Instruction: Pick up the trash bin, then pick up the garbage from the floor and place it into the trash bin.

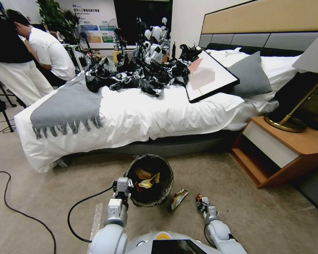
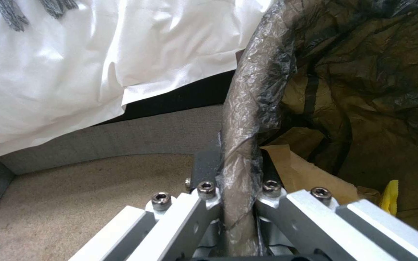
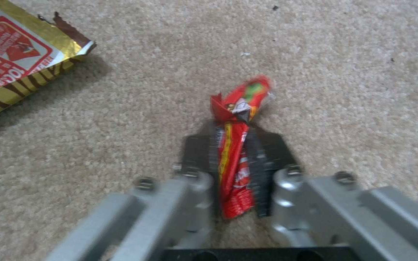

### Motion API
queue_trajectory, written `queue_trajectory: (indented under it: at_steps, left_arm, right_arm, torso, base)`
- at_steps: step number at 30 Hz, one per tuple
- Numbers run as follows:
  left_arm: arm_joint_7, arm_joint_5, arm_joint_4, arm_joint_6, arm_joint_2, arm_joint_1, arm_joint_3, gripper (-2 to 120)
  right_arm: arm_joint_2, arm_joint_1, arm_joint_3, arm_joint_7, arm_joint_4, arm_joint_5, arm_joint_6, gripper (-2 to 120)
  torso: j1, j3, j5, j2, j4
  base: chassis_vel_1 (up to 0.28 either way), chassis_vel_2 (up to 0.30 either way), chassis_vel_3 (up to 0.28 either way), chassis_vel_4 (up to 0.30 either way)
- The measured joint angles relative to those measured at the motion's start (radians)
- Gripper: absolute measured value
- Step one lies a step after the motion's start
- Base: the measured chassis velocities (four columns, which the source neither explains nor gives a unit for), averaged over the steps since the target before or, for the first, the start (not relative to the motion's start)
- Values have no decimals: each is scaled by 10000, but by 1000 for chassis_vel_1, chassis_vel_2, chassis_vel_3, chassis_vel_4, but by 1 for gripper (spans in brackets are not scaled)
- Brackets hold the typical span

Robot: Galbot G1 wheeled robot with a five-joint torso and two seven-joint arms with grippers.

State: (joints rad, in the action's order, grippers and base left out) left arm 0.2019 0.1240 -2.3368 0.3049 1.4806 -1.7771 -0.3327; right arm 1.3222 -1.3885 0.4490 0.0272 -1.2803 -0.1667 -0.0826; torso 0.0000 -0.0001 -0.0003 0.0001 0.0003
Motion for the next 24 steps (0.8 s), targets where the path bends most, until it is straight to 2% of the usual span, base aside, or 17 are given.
queue_trajectory:
  at_steps: [2, 15, 19, 24]
  left_arm:
    - [2, 2, -9, -1, 0, -5, 5, 0]
    - [2, -4, -12, -2, -6, 28, 7, 0]
    - [0, -19, -11, -2, -6, 41, 6, 0]
    - [-2, -11, 19, -2, -10, 34, 22, 0]
  right_arm:
    - [-9, 23, 30, -35, 85, 7, 96, 0]
    - [-102, 48, 145, -110, 43, 126, 331, 0]
    - [-124, -40, 182, -60, -439, 170, 535, 0]
    - [-114, -286, 239, 39, -1619, 270, 1136, 0]
  torso:
    - [0, 0, 1, 0, -3]
    - [0, 2, 0, -2, -9]
    - [0, 2, 2, -1, -8]
    - [0, 2, 3, -1, -5]
  base:
    - [0, 0, 0, 0]
    - [0, 0, 0, 0]
    - [0, 0, 0, 0]
    - [0, 0, 0, 0]
